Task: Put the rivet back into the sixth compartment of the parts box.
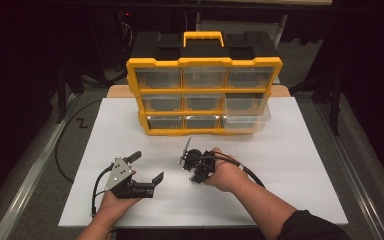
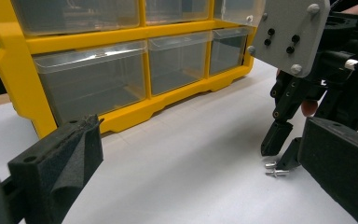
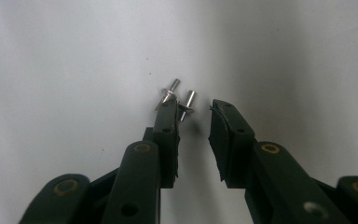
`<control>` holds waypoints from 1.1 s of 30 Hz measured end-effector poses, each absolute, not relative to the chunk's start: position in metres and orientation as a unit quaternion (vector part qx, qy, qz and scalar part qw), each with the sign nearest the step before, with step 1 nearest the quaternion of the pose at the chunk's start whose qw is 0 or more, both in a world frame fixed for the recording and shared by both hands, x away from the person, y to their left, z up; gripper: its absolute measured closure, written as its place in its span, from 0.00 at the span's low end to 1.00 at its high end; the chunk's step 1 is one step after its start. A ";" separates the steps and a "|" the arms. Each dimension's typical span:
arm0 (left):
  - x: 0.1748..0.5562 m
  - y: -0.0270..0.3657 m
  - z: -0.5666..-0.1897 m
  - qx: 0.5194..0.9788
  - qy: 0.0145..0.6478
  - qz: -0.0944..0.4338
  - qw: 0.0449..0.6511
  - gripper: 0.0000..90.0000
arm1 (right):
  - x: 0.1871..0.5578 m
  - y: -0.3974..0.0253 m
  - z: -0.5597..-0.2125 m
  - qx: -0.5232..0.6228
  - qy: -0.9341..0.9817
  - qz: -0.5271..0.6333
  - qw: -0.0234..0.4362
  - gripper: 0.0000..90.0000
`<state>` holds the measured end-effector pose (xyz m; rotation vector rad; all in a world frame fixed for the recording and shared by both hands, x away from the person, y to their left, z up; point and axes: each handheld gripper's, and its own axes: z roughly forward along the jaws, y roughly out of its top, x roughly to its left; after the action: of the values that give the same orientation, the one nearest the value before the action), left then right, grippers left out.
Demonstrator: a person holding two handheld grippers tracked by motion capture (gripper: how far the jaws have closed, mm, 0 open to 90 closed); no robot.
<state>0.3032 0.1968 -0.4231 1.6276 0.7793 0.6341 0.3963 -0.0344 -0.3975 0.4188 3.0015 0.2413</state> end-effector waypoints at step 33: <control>0.303 0.198 -0.422 0.694 0.333 0.271 0.578 0.01 | 0.403 -0.032 -0.398 0.158 0.984 0.079 0.027 0.94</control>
<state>0.3027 0.1978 -0.4225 1.6232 0.7780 0.6347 0.4032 -0.0319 -0.3978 0.4867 3.0385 0.2432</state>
